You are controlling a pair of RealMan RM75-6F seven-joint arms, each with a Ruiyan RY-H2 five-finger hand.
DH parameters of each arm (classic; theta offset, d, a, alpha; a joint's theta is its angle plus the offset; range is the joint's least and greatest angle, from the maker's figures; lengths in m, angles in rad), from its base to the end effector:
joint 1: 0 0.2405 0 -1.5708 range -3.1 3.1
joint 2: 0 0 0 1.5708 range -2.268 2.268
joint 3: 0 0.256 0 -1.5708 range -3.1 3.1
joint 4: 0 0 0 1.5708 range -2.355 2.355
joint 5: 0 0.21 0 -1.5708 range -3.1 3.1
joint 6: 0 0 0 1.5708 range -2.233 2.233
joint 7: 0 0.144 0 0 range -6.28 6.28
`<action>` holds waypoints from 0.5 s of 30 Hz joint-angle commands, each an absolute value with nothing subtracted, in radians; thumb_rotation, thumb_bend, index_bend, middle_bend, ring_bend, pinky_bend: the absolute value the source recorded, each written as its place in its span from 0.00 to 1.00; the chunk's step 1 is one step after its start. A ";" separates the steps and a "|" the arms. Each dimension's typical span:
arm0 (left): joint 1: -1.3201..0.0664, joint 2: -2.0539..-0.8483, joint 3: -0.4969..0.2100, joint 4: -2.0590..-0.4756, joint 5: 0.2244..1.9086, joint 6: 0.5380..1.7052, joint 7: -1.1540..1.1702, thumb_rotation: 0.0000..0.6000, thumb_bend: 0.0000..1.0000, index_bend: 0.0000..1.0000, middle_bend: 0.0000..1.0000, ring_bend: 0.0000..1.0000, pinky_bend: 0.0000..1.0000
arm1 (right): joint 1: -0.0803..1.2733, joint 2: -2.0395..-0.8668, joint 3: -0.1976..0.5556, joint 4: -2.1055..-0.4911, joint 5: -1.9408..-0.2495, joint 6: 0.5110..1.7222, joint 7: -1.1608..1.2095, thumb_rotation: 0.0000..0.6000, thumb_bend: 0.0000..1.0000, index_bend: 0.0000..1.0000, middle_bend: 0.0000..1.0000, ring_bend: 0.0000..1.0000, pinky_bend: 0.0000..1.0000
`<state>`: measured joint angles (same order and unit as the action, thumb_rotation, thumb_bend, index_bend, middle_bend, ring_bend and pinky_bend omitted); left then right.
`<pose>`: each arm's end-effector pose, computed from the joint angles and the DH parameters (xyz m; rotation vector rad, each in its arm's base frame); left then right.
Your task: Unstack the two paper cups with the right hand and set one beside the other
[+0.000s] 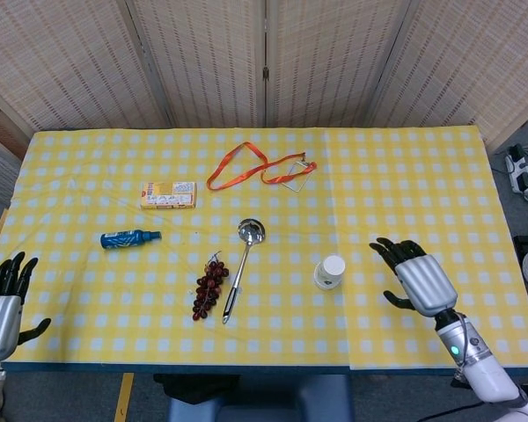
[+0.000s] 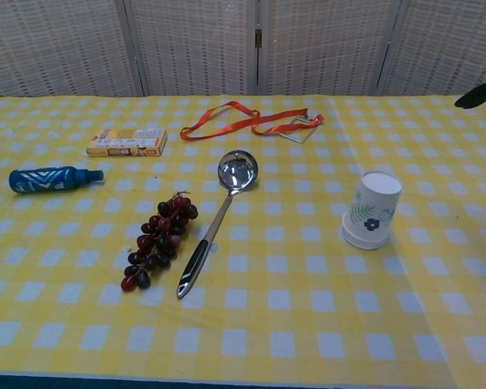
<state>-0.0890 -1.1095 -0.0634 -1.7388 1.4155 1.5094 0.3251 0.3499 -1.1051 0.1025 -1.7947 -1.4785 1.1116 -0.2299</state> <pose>-0.2945 0.1825 0.1598 -1.3760 -0.7641 -0.7253 -0.2279 -0.2486 0.1055 1.8037 -0.8682 0.8575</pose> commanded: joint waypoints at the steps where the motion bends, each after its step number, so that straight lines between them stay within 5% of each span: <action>1: -0.086 -1.108 -0.062 -1.740 1.416 1.513 0.323 1.00 0.19 0.01 0.00 0.01 0.00 | 0.423 -1.146 0.126 -1.812 -1.400 1.015 -0.303 1.00 0.33 0.17 0.16 0.22 0.19; 15: -0.074 -1.102 -0.056 -1.744 1.402 1.510 0.319 1.00 0.19 0.01 0.00 0.01 0.00 | 0.581 -1.232 0.154 -1.781 -1.161 0.862 -0.446 1.00 0.42 0.20 0.17 0.22 0.20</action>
<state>-0.0739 -1.1026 -0.0560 -1.7440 1.4024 1.5108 0.3188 0.5685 -1.2213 0.1510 -1.7898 -1.1803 0.8746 -0.4330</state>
